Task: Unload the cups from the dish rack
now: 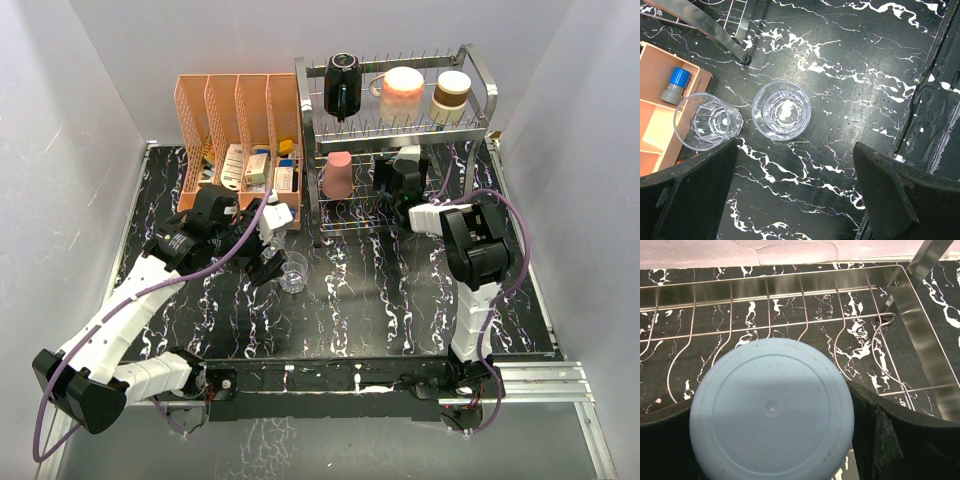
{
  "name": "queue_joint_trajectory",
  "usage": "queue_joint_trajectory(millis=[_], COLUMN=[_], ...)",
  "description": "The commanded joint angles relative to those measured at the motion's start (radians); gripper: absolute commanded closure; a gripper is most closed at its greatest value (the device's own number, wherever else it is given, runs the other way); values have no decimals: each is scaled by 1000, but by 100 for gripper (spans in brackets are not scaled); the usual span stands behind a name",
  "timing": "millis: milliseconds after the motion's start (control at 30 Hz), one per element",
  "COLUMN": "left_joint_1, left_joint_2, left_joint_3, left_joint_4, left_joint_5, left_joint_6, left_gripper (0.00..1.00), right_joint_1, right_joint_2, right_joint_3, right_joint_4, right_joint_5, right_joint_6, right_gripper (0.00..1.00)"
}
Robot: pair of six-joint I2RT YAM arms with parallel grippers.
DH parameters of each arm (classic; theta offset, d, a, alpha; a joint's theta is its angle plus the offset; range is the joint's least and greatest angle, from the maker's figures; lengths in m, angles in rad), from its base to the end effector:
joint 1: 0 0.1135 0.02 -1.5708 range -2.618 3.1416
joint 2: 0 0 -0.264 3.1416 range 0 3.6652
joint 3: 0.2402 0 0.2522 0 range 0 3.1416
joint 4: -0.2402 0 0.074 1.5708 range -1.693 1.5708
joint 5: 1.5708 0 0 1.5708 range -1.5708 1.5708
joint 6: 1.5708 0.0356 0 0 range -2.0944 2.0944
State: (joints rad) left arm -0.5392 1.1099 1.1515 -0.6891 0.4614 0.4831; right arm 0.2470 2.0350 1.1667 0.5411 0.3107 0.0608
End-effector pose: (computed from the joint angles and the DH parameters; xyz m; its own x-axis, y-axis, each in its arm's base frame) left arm 0.1886 -0.1313 0.3562 -0.1032 0.5465 -0.8311 0.9174 0.3751 0.1327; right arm 0.4336 0.0981 0.1667 -0.3081 -0.0180 -0.9512 0.0668 0.9969 -0.0405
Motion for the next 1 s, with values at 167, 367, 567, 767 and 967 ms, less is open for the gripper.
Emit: queue_joint_trajectory(millis=[167, 367, 567, 767, 967], left_joint_1=[-3, -4, -4, -4, -4], left_joint_2=[-27, -42, -64, -90, -103], left_joint_3=[-24, -36, -71, -115, -142], left_joint_4=[6, 19, 60, 123, 174], left_joint_5=[31, 23, 9, -7, -20], left_joint_6=[20, 20, 37, 49, 45], left_gripper=[3, 3, 3, 3, 3], right_joint_1=[-2, 1, 22, 56, 116], right_joint_2=[-15, -83, -191, -342, -471], right_joint_3=[41, -21, -139, -305, -468], right_joint_4=[78, 92, 137, 177, 187], right_joint_5=[-27, -36, -33, -27, 10], right_joint_6=[-42, -35, -28, -7, 17], right_gripper=[40, 49, 55, 59, 60])
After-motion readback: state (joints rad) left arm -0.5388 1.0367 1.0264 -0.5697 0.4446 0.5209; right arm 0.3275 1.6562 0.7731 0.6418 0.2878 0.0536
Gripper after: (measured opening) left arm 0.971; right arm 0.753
